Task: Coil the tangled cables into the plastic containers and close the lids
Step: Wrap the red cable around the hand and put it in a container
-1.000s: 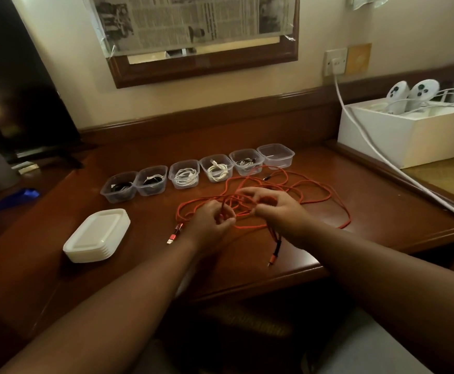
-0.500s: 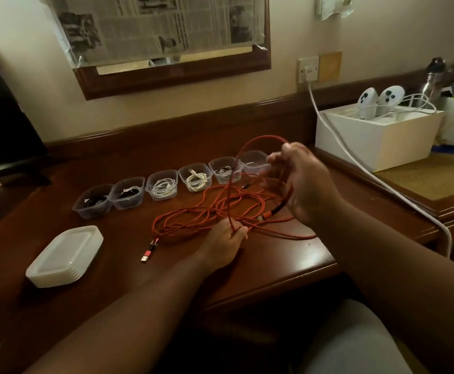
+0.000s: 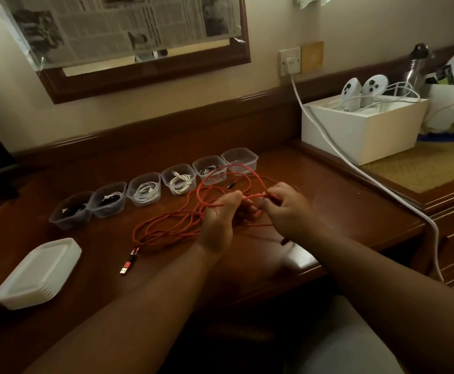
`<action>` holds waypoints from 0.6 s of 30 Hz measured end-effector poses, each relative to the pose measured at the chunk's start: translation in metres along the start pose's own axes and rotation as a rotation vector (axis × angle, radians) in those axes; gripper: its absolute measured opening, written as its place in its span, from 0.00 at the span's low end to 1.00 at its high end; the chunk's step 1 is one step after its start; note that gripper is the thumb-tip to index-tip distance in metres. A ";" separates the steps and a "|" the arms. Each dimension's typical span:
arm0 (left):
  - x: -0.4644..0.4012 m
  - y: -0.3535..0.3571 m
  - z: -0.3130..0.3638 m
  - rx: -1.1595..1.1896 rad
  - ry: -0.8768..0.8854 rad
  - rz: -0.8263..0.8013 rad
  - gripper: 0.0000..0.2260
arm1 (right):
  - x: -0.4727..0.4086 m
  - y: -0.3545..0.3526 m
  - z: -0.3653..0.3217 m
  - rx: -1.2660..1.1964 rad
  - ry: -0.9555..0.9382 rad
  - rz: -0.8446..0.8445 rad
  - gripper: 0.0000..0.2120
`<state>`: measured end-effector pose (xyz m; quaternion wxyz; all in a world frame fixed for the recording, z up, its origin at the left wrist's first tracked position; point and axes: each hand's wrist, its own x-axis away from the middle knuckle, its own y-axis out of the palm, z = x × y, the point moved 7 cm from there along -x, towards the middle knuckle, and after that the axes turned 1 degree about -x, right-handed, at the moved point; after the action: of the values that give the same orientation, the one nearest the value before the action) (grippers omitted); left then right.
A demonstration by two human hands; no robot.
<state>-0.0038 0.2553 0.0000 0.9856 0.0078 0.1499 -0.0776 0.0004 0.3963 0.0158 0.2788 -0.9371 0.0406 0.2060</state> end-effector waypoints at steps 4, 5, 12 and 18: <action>-0.002 0.018 -0.028 -0.207 0.019 -0.178 0.20 | -0.003 -0.019 0.001 -0.514 0.091 0.073 0.14; -0.003 0.026 -0.033 -0.222 -0.025 -0.227 0.17 | -0.002 -0.018 0.002 -0.729 0.148 0.043 0.14; -0.015 0.077 -0.055 -0.464 -0.134 -0.303 0.13 | 0.003 -0.035 0.010 -1.438 0.407 0.058 0.17; -0.014 0.094 -0.048 -0.340 -0.196 -0.511 0.28 | 0.001 -0.081 0.040 -1.310 0.400 0.232 0.17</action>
<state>-0.0163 0.3520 -0.0425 0.9311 -0.2026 0.0620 -0.2969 0.0022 0.4862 0.0256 -0.3811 -0.9218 0.0584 0.0397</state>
